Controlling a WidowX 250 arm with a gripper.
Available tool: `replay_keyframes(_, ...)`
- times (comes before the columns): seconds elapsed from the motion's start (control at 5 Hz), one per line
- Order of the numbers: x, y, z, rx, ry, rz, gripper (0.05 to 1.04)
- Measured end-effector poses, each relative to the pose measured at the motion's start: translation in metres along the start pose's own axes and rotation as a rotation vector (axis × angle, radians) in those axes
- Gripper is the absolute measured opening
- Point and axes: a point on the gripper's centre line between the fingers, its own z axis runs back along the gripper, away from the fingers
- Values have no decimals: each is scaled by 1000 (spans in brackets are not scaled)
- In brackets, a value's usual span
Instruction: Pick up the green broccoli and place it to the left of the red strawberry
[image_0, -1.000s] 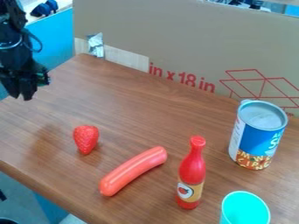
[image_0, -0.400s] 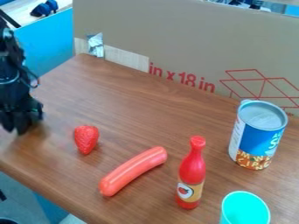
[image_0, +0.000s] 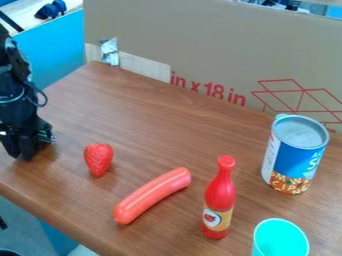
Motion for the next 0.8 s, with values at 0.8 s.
replay_keyframes(0.8,24,2,100,-85,-235,104,1005)
